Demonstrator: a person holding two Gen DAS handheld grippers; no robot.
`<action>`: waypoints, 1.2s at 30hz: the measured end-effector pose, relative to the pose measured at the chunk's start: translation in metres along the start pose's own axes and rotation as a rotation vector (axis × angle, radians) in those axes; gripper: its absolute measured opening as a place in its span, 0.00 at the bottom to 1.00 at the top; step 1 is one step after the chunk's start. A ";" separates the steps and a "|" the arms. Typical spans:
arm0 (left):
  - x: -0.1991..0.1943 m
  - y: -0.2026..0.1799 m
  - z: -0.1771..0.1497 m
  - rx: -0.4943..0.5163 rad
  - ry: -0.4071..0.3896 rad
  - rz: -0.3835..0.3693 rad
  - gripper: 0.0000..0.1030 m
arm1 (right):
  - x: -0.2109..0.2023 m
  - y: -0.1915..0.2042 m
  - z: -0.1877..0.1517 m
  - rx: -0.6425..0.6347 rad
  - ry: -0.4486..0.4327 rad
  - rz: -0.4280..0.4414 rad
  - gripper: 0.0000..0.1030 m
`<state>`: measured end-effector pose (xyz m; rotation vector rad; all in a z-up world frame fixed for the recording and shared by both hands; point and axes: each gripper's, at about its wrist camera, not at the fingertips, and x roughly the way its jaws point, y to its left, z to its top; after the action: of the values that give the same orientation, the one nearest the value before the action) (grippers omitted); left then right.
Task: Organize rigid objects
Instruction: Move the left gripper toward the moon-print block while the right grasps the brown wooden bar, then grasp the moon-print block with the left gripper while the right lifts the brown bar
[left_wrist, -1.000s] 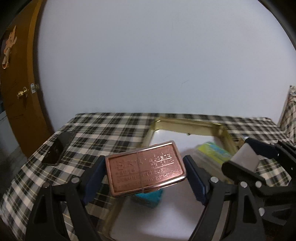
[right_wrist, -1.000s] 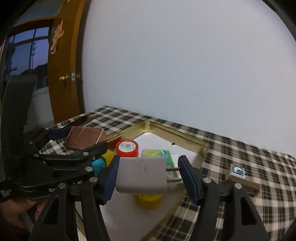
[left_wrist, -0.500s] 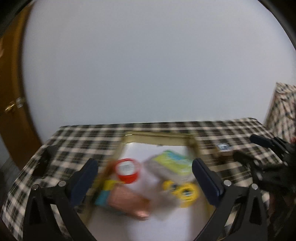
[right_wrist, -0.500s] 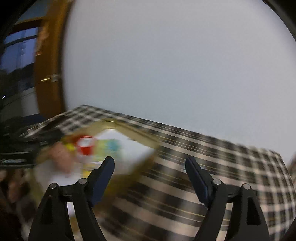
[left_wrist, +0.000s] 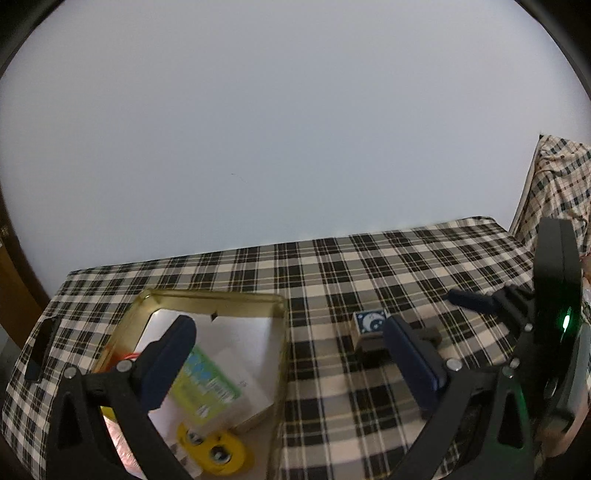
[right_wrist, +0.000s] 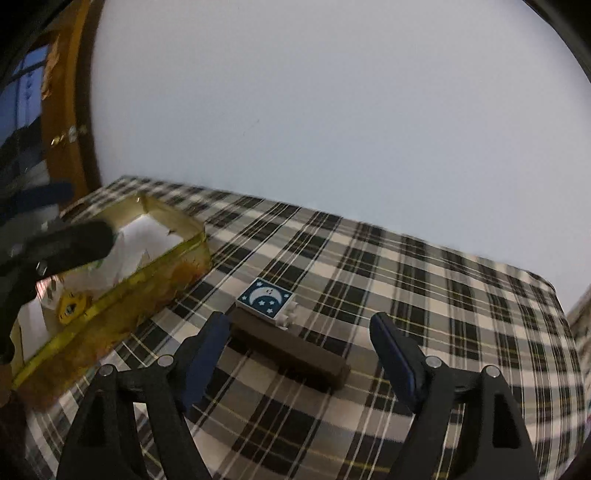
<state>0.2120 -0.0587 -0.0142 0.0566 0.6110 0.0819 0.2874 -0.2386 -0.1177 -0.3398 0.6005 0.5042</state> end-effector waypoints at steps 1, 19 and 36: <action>0.005 -0.003 0.003 0.000 0.010 0.004 1.00 | 0.005 0.000 0.001 -0.012 0.010 0.017 0.78; 0.043 -0.018 0.005 0.016 0.076 0.032 0.99 | 0.012 -0.008 -0.019 0.046 0.147 0.203 0.17; 0.131 -0.108 0.007 0.158 0.220 0.038 0.93 | -0.034 -0.095 -0.049 0.355 0.053 -0.091 0.17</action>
<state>0.3298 -0.1539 -0.0914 0.2146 0.8361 0.0774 0.2926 -0.3511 -0.1195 -0.0428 0.7088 0.2942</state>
